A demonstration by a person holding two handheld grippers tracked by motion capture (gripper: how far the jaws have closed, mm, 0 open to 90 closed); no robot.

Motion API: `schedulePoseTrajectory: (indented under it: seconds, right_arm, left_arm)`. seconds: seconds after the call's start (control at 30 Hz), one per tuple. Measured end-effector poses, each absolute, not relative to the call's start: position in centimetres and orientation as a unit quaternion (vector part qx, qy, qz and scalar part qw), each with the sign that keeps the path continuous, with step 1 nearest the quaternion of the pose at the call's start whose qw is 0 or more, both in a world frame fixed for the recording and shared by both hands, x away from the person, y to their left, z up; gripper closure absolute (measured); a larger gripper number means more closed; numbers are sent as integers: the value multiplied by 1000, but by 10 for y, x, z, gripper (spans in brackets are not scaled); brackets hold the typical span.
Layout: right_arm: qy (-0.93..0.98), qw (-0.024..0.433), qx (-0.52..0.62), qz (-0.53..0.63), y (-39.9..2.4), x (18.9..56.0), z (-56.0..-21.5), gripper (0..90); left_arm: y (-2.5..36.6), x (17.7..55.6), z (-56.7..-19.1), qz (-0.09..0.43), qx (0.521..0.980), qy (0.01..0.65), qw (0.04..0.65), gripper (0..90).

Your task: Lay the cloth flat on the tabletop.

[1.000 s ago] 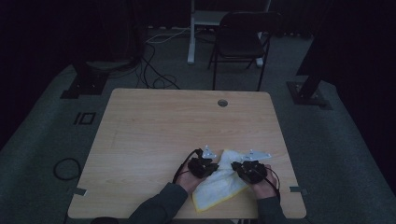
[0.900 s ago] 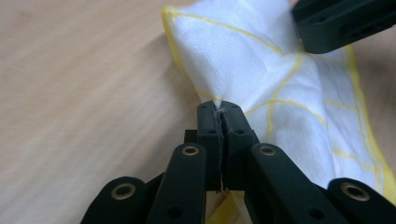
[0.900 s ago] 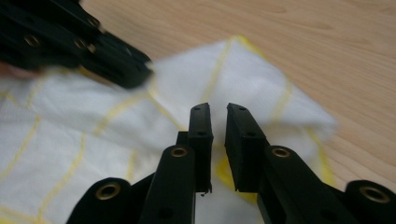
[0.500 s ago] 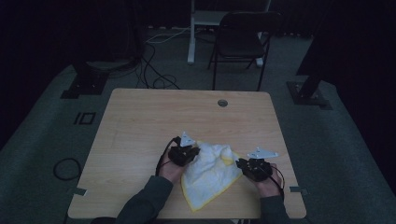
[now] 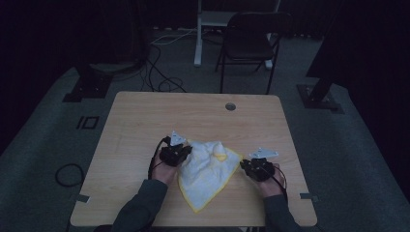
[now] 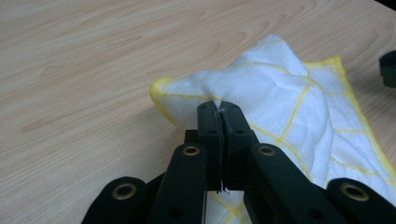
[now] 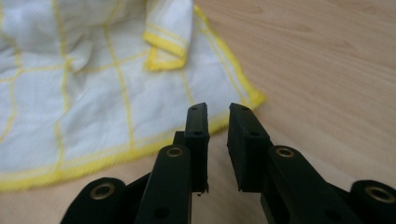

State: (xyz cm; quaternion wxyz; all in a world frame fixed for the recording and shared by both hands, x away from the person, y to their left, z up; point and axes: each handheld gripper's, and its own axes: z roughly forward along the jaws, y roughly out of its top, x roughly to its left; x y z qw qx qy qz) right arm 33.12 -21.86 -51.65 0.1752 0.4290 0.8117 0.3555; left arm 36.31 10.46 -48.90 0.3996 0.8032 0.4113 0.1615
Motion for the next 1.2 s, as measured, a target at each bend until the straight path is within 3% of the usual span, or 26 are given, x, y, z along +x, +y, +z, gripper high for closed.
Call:
schedulePoseTrajectory:
  seconds: [0.37,0.47,0.57,0.63,0.7,1.0,1.2]
  right_arm:
    - [812,198,440,328,-198,362,-532,650]
    - [815,201,439,320,-196,364,-534,649]
    - [816,194,442,317,-196,366,-536,709]
    - [818,195,440,314,-196,367,-536,832]
    - [820,199,439,309,-196,367,-535,869]
    - [808,230,458,289,-213,357,-528,886]
    - [806,248,463,273,-219,351,-522,885]
  left_arm:
    - [108,364,-490,164,802,415,398,889]
    - [110,364,-491,164,801,416,397,889]
    - [113,364,-491,165,799,420,398,890]
    - [117,364,-491,168,797,424,396,890]
    - [121,364,-492,171,793,429,396,890]
    - [152,361,-500,182,780,468,374,890]
    - [151,356,-507,165,785,455,386,878]
